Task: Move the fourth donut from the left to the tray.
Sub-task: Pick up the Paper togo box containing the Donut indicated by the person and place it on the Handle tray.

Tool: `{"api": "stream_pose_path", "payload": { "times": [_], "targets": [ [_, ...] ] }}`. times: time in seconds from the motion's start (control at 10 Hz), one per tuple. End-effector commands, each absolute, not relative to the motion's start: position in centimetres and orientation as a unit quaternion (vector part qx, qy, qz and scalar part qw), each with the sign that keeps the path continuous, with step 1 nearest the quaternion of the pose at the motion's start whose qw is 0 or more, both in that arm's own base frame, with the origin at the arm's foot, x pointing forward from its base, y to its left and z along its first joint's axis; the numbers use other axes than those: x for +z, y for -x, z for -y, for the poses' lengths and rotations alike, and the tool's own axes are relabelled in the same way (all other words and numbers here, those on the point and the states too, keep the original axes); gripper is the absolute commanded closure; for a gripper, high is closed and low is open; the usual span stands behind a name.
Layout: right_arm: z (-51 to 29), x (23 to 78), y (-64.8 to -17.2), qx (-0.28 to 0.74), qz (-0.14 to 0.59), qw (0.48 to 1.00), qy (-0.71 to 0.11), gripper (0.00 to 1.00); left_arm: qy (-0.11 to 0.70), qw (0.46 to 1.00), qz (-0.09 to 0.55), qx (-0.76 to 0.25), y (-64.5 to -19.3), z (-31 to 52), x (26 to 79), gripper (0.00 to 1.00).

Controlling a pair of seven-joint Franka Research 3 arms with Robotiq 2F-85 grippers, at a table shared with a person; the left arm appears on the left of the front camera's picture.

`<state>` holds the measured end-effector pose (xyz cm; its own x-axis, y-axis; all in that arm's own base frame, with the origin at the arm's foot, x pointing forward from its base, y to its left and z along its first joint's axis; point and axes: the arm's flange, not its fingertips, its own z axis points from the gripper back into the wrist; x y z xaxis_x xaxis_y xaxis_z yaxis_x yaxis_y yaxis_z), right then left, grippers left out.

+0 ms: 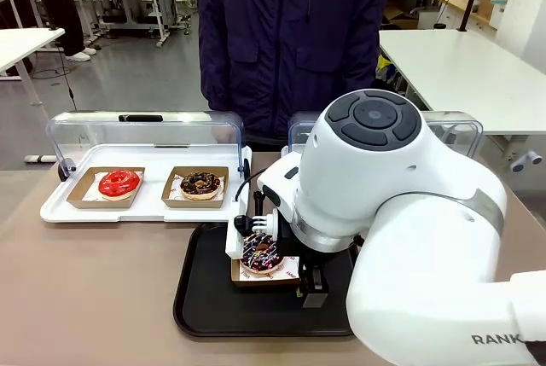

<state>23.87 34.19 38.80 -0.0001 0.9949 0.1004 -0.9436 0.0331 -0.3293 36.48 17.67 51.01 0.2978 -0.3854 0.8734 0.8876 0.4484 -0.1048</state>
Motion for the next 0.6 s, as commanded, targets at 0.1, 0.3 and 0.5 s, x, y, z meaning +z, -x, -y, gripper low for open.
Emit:
{"api": "stream_pose_path", "payload": {
  "times": [0.1, 0.3, 0.5],
  "targets": [
    [-34.52, 38.72, -23.9, 0.684, 0.165, 0.705, 0.086, 0.0, 0.307, 0.739, 0.416, -0.431, -36.44, -17.62, 51.16, 0.0],
    [-34.52, 38.72, -23.9, 0.684, 0.165, 0.705, 0.086, 0.0, 0.307, 0.739, 0.416, -0.431, -36.44, -17.62, 51.16, 0.0],
    [-34.52, 38.72, -23.9, 0.684, 0.165, 0.705, 0.086, 0.0, 0.307, 0.739, 0.416, -0.431, -36.44, -17.62, 51.16, 0.0]
  ]
}}
